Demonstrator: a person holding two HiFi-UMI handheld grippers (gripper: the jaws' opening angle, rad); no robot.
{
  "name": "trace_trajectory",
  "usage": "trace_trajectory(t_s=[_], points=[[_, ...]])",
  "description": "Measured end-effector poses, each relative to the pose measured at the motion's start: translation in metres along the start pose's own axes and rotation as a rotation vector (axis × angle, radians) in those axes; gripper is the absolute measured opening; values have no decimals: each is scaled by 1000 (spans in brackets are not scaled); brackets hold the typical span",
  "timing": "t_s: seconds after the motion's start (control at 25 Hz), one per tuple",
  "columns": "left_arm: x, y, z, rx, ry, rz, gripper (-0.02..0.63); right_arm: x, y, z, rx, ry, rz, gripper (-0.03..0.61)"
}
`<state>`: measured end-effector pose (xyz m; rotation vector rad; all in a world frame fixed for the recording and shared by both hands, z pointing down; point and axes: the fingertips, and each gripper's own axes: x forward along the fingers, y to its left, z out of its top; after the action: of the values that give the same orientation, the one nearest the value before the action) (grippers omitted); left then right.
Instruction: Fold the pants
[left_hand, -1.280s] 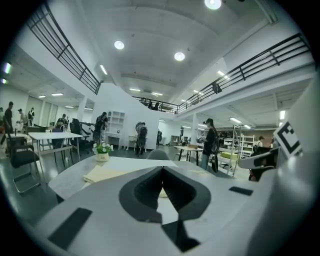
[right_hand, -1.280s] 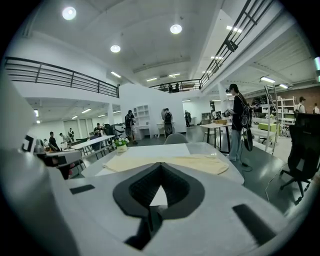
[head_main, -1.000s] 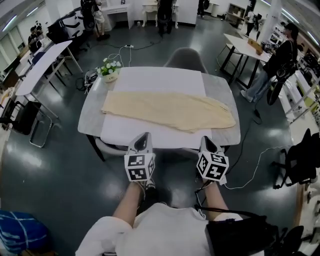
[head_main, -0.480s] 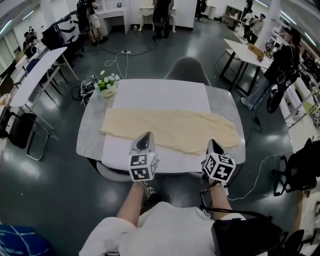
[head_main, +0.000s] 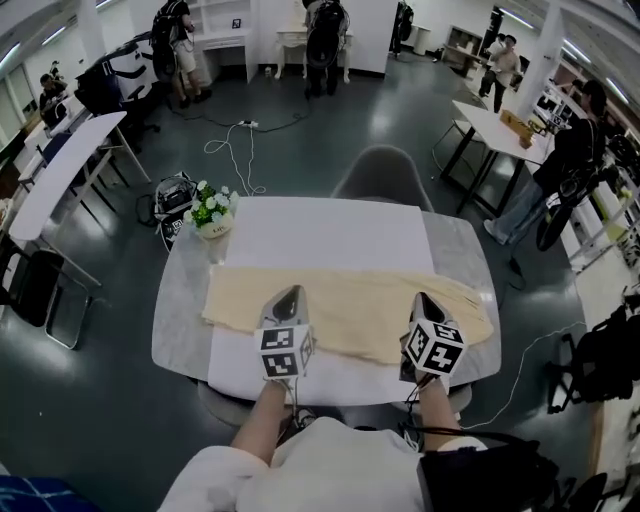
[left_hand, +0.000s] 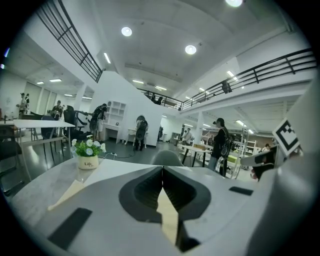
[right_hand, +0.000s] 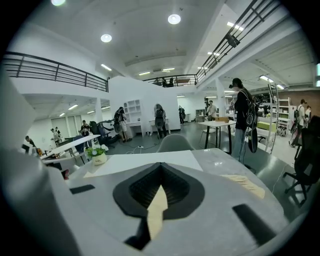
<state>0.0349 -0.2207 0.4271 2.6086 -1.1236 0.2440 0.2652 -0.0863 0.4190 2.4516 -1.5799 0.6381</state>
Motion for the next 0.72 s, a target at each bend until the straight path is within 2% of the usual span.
trace_trajectory(t_s=[0.2, 0.44, 0.56, 0.72], points=[[28, -2, -16, 22, 68, -9, 9, 25, -16, -11, 37, 44, -9, -8], [51, -24, -23, 37, 93, -3, 9, 49, -36, -14, 70, 65, 15, -8], [58, -47, -28, 50, 111, -34, 9, 42, -56, -21, 85, 80, -7, -8], [77, -86, -40, 59, 133, -116, 9, 24, -97, -29, 109, 79, -89, -8]])
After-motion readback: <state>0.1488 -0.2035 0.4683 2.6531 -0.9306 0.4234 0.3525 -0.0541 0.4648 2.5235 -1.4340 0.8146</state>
